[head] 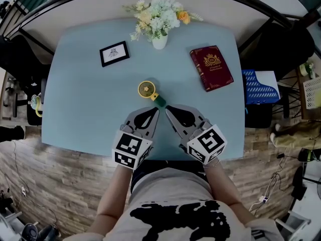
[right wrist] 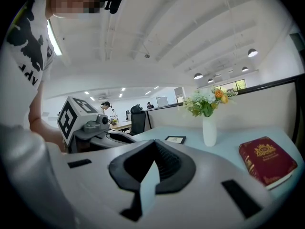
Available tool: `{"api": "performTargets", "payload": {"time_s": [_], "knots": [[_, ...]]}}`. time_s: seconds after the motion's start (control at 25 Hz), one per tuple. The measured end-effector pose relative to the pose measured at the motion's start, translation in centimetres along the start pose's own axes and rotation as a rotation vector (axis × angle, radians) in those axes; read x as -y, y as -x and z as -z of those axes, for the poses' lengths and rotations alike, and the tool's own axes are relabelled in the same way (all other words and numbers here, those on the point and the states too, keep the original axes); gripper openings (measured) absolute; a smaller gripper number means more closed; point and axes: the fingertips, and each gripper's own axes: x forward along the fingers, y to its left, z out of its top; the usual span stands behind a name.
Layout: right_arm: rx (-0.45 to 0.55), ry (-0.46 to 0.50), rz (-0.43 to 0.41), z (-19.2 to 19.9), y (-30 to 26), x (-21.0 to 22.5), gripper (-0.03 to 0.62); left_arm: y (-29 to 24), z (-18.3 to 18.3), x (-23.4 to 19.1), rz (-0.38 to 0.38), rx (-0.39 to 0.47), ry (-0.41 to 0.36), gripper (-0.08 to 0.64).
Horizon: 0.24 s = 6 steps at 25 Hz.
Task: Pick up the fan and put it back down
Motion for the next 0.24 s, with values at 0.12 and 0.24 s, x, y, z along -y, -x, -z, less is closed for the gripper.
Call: {"api": "performTargets", "payload": {"time_s": [0.12,0.24], "knots": [[0.0,0.001,0.002,-0.09,-0.16,0.11,0.003,0.05,-0.05,-0.2,-0.004,0.003,0.004,0.011],[0.005,0.002,0.003,-0.21,-0.33,0.14,0.003,0.06,-0.12,-0.49,-0.009,0.007,0.006,0.011]]}}
